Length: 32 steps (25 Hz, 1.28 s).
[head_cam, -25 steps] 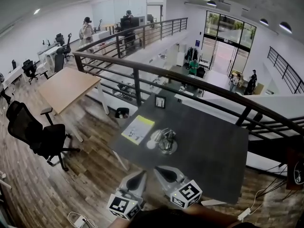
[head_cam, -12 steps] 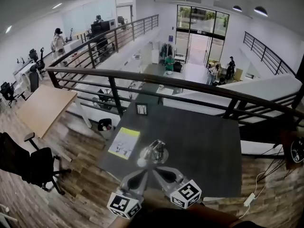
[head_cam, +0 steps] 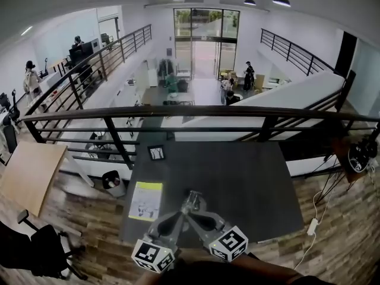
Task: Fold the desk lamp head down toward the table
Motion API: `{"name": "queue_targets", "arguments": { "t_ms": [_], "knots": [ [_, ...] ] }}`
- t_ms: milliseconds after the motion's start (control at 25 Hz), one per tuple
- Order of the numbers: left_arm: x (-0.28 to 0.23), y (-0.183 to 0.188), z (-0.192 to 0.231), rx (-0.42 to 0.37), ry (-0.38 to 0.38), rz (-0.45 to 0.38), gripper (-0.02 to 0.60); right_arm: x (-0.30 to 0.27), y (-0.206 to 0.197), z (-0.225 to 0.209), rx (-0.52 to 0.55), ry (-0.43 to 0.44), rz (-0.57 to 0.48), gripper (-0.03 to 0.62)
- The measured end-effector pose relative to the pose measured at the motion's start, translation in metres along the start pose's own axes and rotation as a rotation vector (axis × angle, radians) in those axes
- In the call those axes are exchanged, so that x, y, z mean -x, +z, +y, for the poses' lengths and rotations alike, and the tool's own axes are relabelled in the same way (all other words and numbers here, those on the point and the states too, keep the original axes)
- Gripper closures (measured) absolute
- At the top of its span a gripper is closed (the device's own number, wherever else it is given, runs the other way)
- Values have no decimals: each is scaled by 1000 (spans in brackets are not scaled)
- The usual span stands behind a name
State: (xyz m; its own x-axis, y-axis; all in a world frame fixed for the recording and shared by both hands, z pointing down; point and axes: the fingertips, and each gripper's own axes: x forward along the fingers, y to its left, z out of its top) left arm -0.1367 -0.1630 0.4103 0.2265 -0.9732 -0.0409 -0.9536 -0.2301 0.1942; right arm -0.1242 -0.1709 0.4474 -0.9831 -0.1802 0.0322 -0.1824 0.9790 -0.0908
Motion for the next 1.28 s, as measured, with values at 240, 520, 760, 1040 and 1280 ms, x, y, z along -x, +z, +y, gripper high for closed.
{"name": "queue_targets", "arguments": {
  "t_ms": [240, 520, 760, 1040, 1280],
  "knots": [
    [-11, -8, 26, 7, -122, 24, 580, -15, -3, -19, -25, -163, 5, 591],
    [-6, -9, 40, 23, -227, 48, 580, -17, -9, -25, -42, -328, -13, 589],
    [0, -16, 47, 28, -279, 76, 580, -21, -30, -23, -90, -401, 44, 511],
    [1, -23, 54, 51, -285, 125, 580, -29, -58, -38, -160, -422, 131, 417],
    [-5, -24, 54, 63, -285, 127, 580, -33, -76, -40, -216, -397, 194, 384]
  ]
}}
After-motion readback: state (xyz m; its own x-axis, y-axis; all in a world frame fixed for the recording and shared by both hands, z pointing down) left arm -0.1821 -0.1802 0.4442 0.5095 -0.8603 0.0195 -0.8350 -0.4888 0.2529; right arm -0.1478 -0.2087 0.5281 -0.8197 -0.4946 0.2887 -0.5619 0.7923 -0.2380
